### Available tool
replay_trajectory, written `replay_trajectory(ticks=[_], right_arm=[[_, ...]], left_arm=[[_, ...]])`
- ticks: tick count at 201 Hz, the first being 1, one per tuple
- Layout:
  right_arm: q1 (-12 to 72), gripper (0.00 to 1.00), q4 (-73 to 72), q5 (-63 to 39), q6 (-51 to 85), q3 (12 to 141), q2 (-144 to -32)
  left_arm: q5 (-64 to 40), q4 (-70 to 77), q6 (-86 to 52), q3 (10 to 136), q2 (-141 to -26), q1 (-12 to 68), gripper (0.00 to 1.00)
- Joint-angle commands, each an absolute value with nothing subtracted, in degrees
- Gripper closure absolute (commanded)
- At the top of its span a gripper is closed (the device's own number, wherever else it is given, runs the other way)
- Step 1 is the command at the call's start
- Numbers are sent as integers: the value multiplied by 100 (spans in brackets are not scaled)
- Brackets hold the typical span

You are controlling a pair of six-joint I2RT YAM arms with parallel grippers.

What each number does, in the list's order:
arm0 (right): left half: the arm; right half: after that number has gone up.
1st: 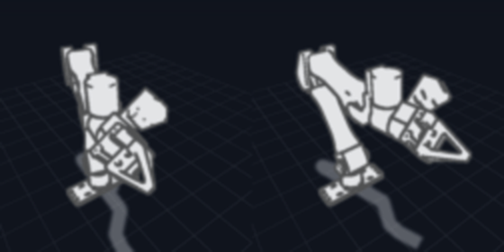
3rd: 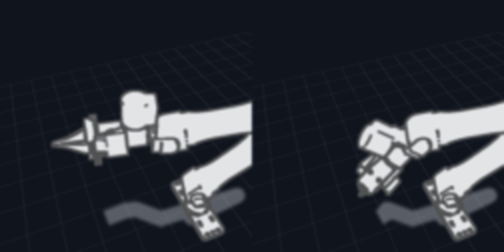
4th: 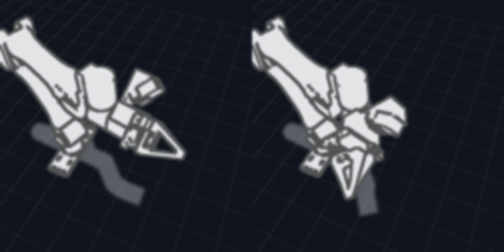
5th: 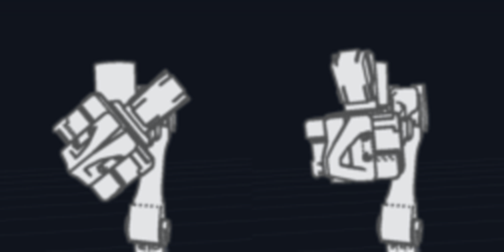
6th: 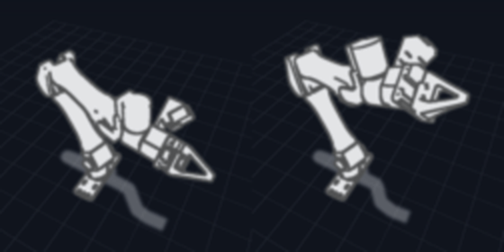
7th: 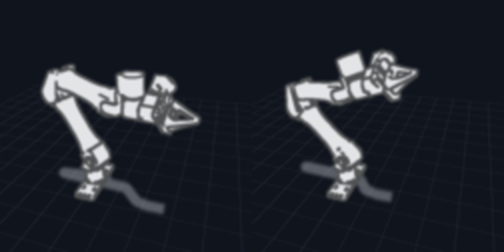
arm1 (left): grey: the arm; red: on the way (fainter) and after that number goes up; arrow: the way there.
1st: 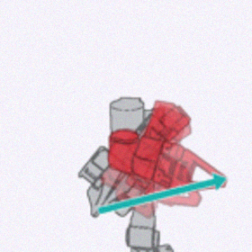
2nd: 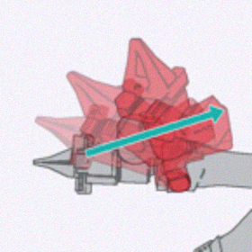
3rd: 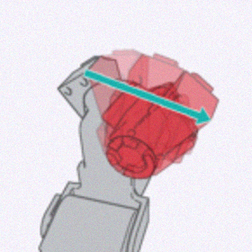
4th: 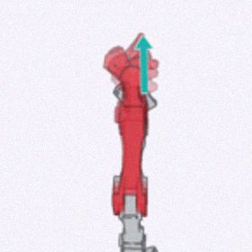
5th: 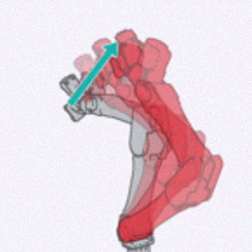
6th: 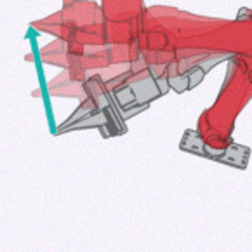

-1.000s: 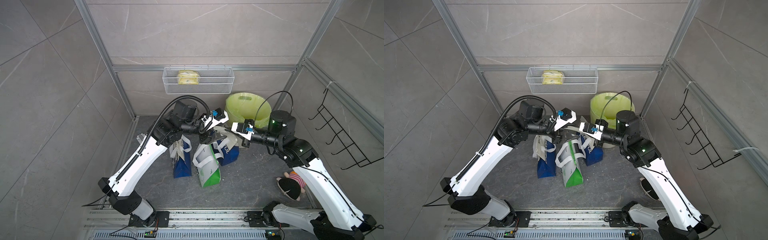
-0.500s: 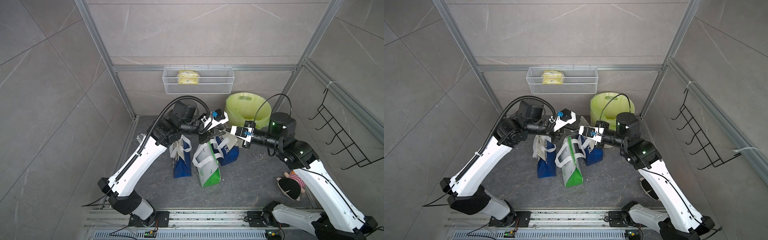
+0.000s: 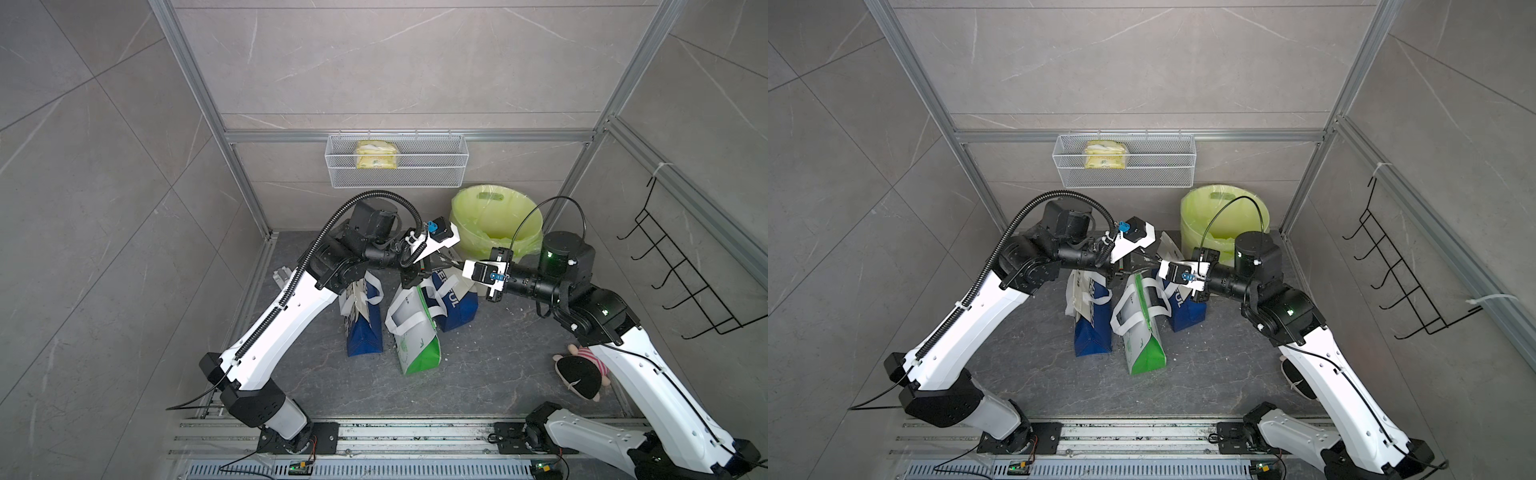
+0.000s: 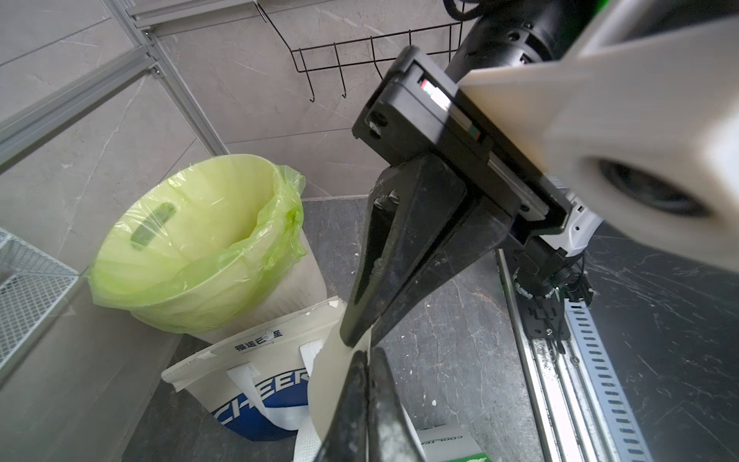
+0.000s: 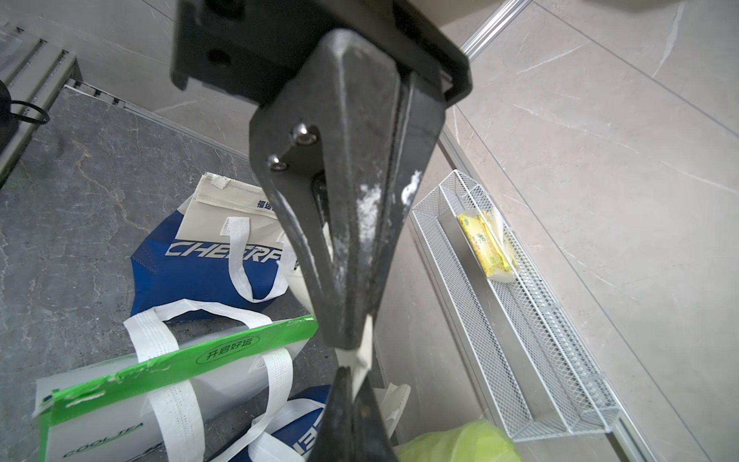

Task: Shred takeout receipts and throw away
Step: Shred the takeout receipt, then place the takeout receipt in the trash bin.

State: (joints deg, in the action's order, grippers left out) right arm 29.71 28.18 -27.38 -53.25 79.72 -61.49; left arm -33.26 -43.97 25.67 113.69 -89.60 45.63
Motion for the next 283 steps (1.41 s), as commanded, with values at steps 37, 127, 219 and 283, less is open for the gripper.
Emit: replay_trajectory(ticks=[37, 127, 219, 283], right_arm=[[3108, 100, 2002, -2724, -5585, 7353, -5647], [3173, 100, 1819, -2737, -5668, 6990, -5232], [3194, 100, 1001, -2779, -3739, 6714, -4786], [3183, 100, 372, -756, -2056, 6797, -5453]], left_arm=[[-3805, -2898, 936, 11086, -9019, 4190, 100], [-4046, -2157, -315, 10889, -9220, 3572, 100], [-2298, -257, -1903, 9900, -9194, 3560, 100], [-3245, 2315, -4179, 9387, -9799, 3680, 100]])
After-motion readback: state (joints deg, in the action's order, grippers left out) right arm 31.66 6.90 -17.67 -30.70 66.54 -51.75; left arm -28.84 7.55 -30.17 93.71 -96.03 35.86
